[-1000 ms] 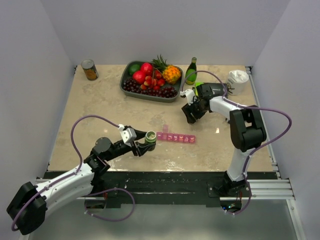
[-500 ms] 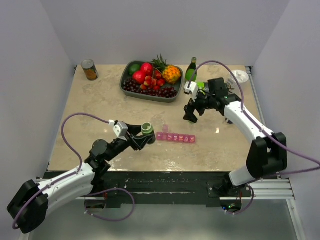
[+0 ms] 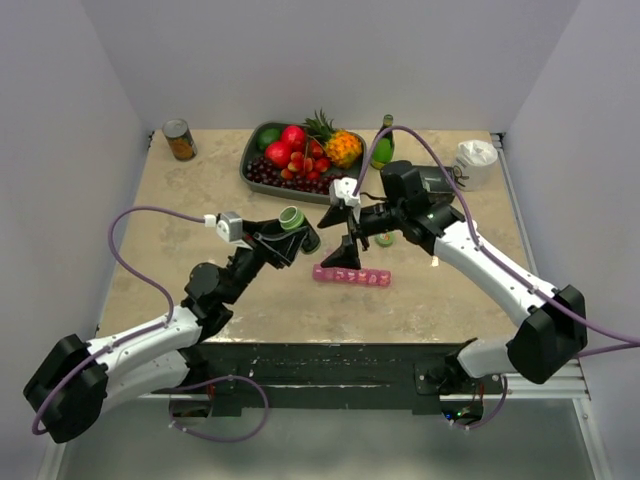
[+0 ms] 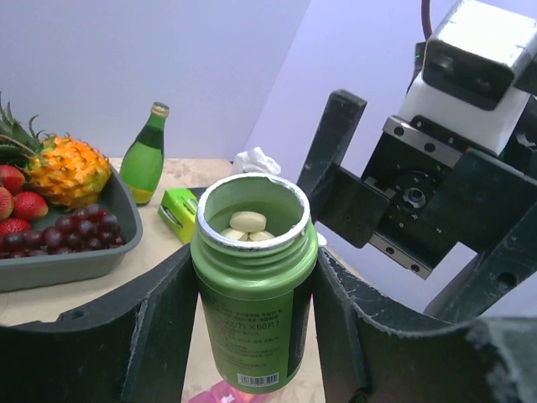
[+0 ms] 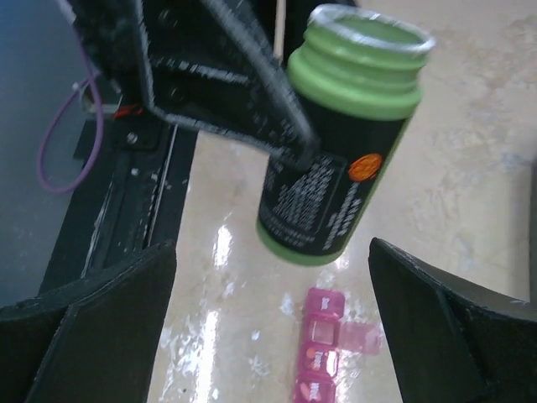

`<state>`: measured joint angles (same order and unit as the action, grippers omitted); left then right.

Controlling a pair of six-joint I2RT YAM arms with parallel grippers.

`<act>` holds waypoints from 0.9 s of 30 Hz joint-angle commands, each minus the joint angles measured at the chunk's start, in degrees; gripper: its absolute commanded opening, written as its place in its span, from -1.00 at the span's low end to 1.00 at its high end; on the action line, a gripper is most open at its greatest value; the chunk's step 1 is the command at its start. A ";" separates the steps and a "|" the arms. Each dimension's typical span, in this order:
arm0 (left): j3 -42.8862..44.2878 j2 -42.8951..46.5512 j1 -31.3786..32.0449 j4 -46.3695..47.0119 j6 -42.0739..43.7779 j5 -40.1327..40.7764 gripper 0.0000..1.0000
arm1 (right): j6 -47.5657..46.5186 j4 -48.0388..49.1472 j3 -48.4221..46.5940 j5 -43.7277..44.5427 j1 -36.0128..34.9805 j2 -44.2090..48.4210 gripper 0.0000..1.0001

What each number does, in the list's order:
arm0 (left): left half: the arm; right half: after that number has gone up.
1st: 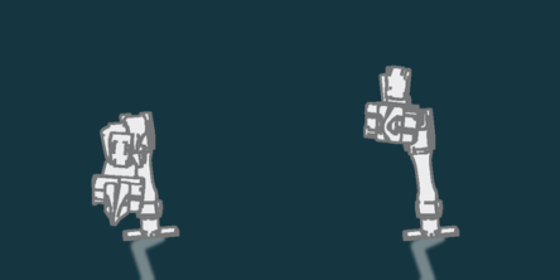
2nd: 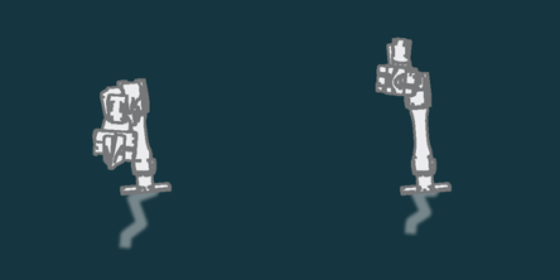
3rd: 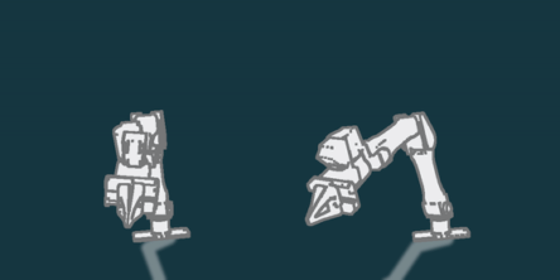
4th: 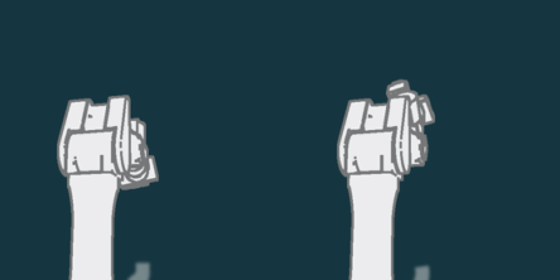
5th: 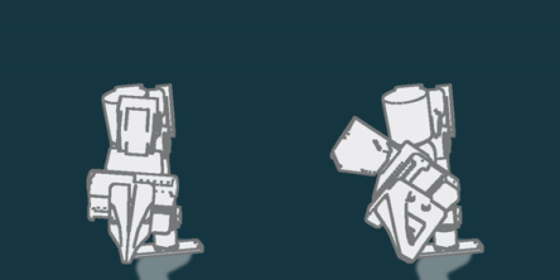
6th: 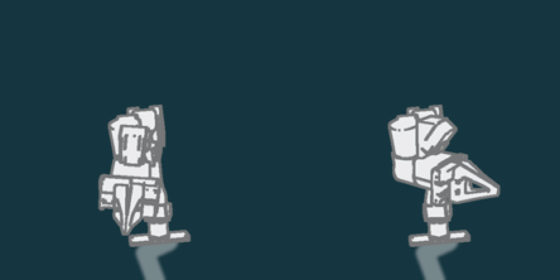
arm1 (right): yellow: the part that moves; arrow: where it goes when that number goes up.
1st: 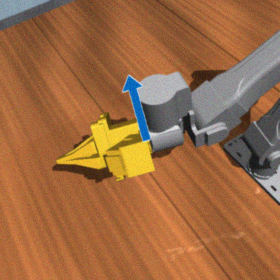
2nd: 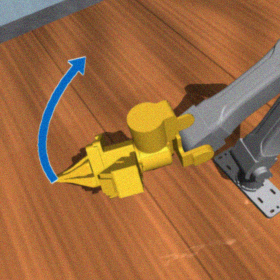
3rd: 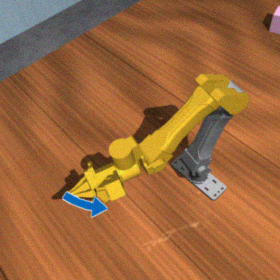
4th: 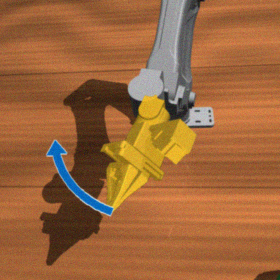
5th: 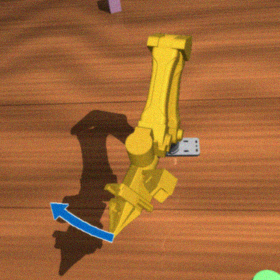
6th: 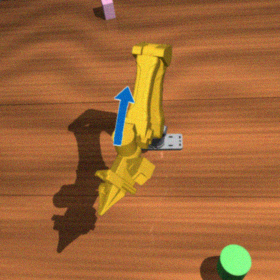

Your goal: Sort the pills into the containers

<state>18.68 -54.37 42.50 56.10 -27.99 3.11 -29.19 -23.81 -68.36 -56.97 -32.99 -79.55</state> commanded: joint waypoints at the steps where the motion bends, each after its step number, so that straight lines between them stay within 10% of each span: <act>1: 3.56 -2.75 1.18 11.13 -1.98 4.71 -1.00 | 19.83 21.32 1.21 4.76 -0.05 -0.34 0.98; 15: 3.82 -7.06 3.82 19.31 -2.86 8.57 -1.00 | 31.20 28.29 1.47 7.49 -3.04 -4.39 0.66; 27: 3.91 -8.21 4.78 22.21 -5.32 9.98 -1.00 | 38.68 35.41 1.12 2.66 -3.13 -6.41 -0.12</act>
<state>20.14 -62.61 46.33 70.04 -32.62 12.27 6.68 7.03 -66.83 -53.23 -36.01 -85.95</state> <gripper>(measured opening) 0.563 0.551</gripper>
